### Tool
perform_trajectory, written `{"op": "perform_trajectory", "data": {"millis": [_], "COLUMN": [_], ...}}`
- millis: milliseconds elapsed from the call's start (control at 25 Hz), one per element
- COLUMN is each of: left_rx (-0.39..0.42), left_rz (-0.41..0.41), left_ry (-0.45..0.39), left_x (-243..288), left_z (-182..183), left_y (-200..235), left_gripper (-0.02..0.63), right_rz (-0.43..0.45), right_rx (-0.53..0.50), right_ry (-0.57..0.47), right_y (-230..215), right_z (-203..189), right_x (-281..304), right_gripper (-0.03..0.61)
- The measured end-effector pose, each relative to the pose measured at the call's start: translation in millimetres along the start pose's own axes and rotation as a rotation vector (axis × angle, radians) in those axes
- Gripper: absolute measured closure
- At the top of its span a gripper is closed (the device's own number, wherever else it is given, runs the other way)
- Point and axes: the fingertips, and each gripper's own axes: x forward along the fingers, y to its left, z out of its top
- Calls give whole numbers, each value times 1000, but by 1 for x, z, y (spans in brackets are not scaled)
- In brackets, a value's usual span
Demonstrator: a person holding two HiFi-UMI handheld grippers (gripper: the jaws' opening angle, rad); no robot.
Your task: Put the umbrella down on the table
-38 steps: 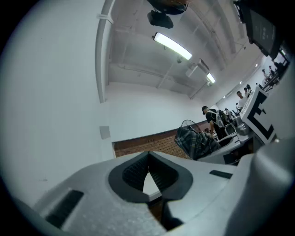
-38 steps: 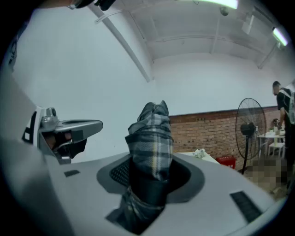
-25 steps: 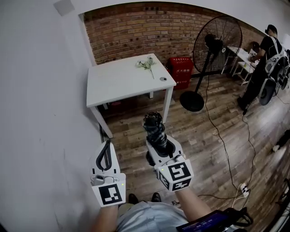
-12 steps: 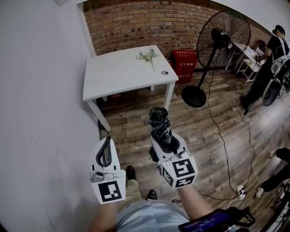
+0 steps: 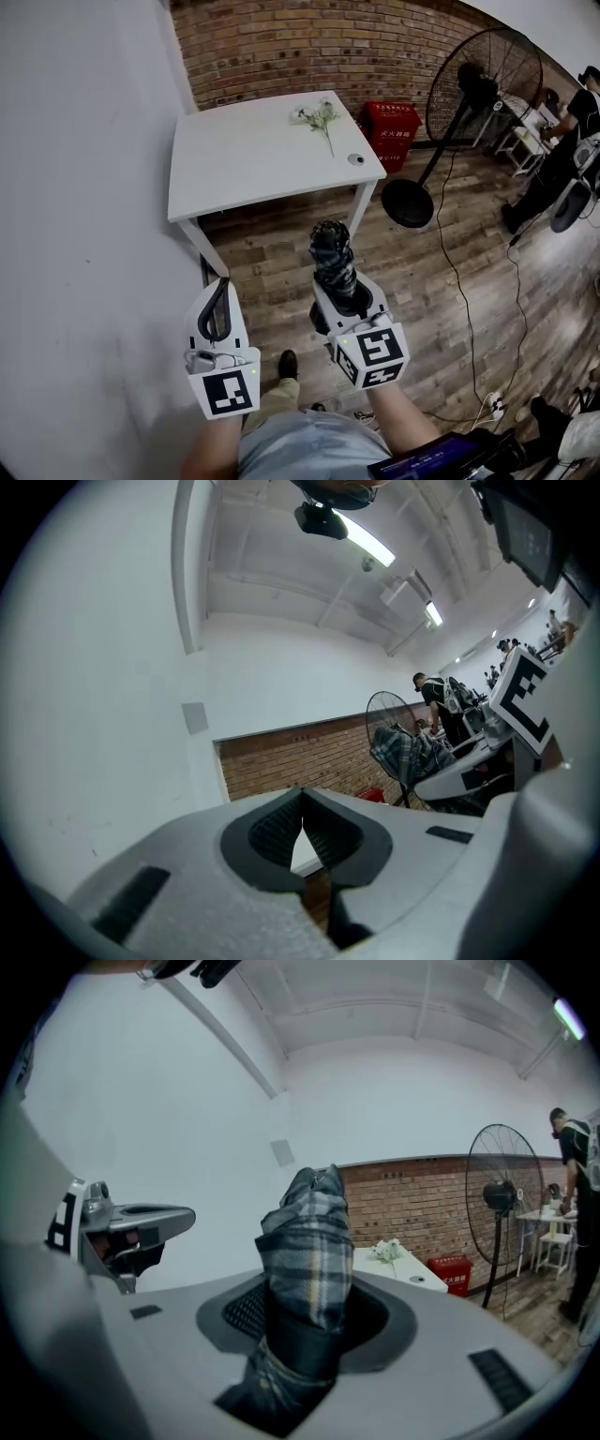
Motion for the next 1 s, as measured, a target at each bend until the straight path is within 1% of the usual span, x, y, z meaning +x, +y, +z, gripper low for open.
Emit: {"op": "perform_trajectory", "data": {"millis": [280,520,680,1000], "left_rx": [-7,-4,-2,3], "left_rz": [-10,-13,-26,-52], "left_ry": [-45,-88,-108,-98], "left_x": [71,114,135,175], "left_z": [0,7,4,-7], "left_y": [50,83,90,90], "left_gripper": [606,606,606,606], "right_rz": [-21,-40,-52,-66], "right_rx": [-18,-41,-50,-61], "right_ry": [-35,-74,-89,-105], "right_y": [-4,-6,-11,-31], "right_z": [33,61,69,81], "right_x": [79,121,142,173], "right_gripper": [393,393,393,393]}}
